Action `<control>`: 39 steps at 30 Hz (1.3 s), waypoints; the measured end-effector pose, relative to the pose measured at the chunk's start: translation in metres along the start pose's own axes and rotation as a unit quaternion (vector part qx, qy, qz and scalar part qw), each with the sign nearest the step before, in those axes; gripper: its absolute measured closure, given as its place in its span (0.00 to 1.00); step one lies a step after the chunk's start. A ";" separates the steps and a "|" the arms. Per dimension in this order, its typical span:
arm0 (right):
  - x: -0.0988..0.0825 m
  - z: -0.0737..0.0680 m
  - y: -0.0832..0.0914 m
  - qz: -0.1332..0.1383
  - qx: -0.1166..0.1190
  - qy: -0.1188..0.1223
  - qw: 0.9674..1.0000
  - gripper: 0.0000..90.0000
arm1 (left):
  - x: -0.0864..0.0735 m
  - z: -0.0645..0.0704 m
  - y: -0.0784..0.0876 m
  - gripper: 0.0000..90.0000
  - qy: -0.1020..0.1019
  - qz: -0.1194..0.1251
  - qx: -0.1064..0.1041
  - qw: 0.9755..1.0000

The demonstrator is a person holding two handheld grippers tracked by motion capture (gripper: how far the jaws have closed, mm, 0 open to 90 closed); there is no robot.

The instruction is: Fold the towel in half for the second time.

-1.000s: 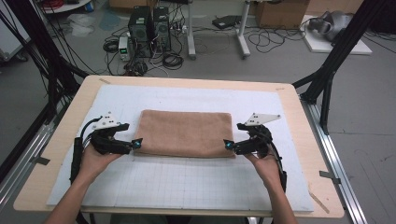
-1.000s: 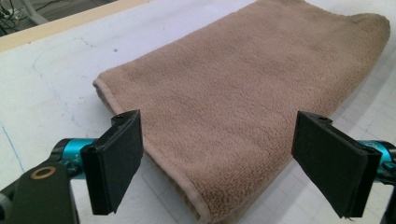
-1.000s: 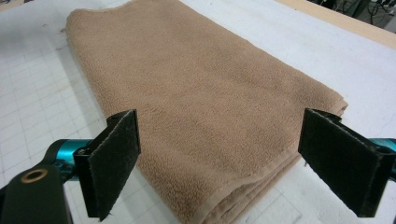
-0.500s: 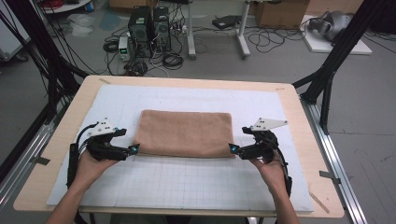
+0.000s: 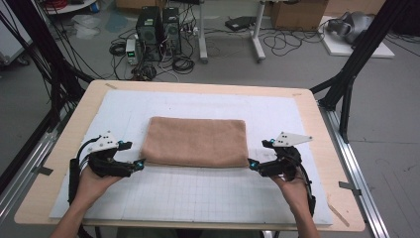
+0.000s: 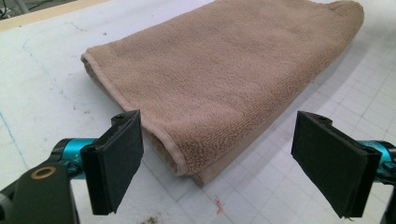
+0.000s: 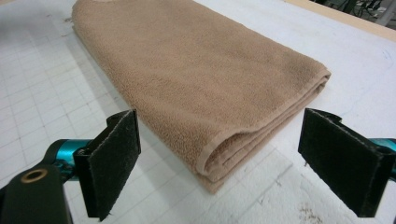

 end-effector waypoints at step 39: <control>-0.034 -0.019 0.035 -0.001 -0.018 0.003 1.000 0.13 | -0.029 0.023 0.030 0.19 0.000 0.015 0.006 1.000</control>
Point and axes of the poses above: each handheld gripper's, and its own axes: y roughly backward along the jaws, x roughly out of its top, z roughly to its right, the point moved 1 cm from there along -y, roughly forward along the jaws, and after that the axes turned 9 degrees about z, right-handed, at the moved point
